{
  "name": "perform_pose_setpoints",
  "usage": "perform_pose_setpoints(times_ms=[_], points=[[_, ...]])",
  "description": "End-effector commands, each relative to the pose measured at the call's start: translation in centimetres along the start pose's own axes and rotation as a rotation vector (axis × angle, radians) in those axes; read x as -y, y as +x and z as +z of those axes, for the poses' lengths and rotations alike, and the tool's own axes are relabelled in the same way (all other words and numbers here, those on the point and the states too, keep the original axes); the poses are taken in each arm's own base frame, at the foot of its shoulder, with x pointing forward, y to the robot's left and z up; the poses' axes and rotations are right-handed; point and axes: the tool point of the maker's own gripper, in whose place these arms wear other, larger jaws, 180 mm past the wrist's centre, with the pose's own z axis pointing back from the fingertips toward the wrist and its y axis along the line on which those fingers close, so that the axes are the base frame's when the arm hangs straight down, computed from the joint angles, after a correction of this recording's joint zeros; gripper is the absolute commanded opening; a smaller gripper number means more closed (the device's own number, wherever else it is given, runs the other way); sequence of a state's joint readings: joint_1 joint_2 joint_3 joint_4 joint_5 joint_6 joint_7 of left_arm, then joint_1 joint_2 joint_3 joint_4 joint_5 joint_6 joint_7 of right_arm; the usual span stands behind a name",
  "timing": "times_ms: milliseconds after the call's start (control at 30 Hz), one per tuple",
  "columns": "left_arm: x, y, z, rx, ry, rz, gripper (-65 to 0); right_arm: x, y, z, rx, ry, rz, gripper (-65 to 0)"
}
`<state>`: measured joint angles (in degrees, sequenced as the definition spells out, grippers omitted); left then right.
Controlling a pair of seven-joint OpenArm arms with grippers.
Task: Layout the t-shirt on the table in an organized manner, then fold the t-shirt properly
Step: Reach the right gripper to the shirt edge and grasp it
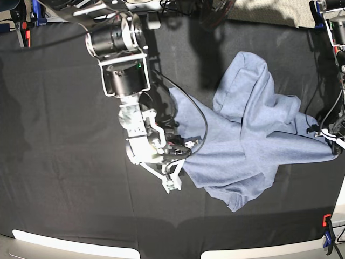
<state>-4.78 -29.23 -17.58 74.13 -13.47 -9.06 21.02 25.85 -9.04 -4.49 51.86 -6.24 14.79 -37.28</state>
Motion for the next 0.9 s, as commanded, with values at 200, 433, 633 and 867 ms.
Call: perform_pose_setpoints(times_ms=[200,433,633,867], points=[[-1.0,2.2,0.1,0.059,0.019,-0.013,-65.0,1.6,2.2,1.3,0.01,-0.07,0.043,-65.0],[0.5,1.0,0.4,0.027,-0.063,-0.044,-65.0,6.1,-0.1,5.3,-0.006,-0.193,0.059,-65.0],[2.8,-0.5,1.2,0.011,-0.195,0.038,-65.0,8.7,-4.5,10.0,0.022,-0.255,0.08,-65.0],[2.9,-0.6,1.3,0.01,-0.198,0.043,-65.0,5.5,-4.1,10.4,0.116,-0.108,-0.013,-57.3]])
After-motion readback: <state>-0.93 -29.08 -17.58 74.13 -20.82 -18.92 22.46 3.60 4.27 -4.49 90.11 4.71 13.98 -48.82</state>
